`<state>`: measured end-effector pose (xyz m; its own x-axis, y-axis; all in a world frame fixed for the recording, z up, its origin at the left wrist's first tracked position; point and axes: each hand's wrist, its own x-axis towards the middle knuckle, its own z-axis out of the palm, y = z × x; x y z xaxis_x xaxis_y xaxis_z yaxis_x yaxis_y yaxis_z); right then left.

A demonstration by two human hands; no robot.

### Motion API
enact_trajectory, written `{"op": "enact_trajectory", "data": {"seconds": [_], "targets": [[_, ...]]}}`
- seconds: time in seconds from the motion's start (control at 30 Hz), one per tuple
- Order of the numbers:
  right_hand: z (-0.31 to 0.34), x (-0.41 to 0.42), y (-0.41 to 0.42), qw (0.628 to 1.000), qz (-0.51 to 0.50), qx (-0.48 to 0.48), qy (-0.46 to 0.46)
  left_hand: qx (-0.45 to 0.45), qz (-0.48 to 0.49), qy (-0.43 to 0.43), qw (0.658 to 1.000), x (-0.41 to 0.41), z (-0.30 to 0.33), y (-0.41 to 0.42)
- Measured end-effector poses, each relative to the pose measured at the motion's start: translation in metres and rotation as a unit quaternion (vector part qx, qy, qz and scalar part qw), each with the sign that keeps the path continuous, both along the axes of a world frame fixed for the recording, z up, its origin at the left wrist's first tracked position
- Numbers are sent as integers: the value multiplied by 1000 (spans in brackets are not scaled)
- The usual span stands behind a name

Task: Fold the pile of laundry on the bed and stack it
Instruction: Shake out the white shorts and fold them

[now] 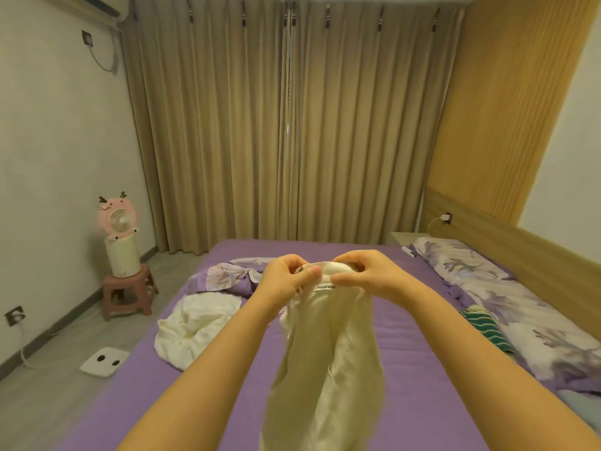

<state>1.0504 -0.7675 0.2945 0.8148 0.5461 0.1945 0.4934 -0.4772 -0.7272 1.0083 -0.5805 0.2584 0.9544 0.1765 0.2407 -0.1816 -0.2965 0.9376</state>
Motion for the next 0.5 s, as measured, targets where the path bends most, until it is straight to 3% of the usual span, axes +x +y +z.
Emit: {"op": "enact_trajectory", "data": {"seconds": [0.07, 0.17, 0.27, 0.4, 0.5], "targets": [[0, -4, -13, 989, -62, -115, -73, 97, 14, -31, 995, 1, -3, -12], [-1, -6, -31, 943, -135, -254, -168, 219, 18, -76, 973, 3, -4, -28], [-1, 2, -49, 947, -172, -217, -165, 199, -29, -35, 979, 6, -10, -47], [-1, 18, -80, 957, -191, -183, -118, 304, -68, -6, 950, 15, -32, -61], [-6, 40, -112, 971, -191, -108, -99, 419, -72, 10, 905, 28, -50, -71]]}}
